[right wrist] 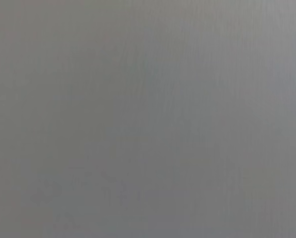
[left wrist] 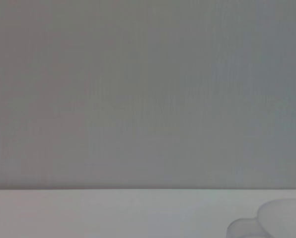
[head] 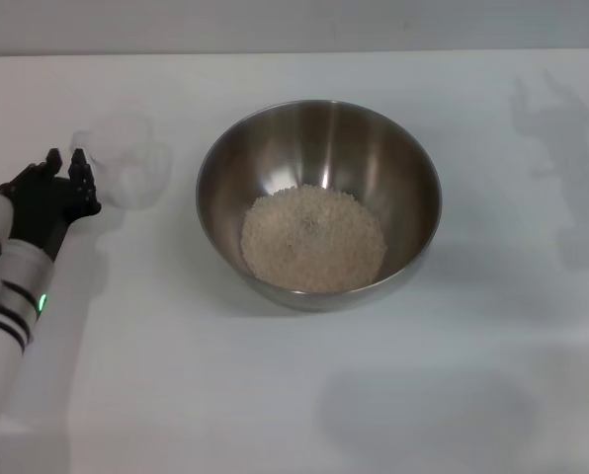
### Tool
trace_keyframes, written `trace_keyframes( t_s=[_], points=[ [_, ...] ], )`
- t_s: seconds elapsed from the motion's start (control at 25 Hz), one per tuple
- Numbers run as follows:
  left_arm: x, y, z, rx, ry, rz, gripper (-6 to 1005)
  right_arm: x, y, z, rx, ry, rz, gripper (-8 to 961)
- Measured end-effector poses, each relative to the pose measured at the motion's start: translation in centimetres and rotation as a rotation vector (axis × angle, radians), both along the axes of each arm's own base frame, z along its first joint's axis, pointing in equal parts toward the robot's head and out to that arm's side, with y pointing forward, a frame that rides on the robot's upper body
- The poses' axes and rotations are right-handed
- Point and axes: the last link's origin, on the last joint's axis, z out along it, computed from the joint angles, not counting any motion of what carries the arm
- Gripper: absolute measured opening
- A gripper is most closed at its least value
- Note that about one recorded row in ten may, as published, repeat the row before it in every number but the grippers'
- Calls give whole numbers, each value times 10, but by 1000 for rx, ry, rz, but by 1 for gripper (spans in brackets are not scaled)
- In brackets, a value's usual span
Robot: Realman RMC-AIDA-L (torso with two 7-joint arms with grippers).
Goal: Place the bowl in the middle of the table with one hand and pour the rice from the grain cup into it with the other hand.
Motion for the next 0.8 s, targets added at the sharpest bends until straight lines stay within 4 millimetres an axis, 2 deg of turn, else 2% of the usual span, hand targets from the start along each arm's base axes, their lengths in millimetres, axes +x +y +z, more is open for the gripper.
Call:
trace_keyframes(
  t_s=[0.4,0.44,0.48,0.52,0.56,0.6,0.68,0.8],
  points=[
    [-8,-33,4,22,-78,-70,375,1,3,2,3,-1,-8,374],
    [-8,-39,6,35,-87,-84,435,1,3,2,5,-1,-10,374],
    [-8,-52,14,86,-111,-136,494,4,3,4,11,1,-20,374],
    [-8,-52,14,86,-111,-136,554,4,3,4,11,1,-20,374],
    [-7,-65,24,149,-129,-194,614,7,3,4,13,3,-38,374],
    [-7,-65,24,149,-129,-194,652,7,3,4,13,3,-38,374],
    [-2,-79,42,249,-131,-299,726,15,3,0,-20,29,-83,374],
    [1,-81,51,297,-130,-340,839,27,0,-5,-80,89,-121,375]
  ],
)
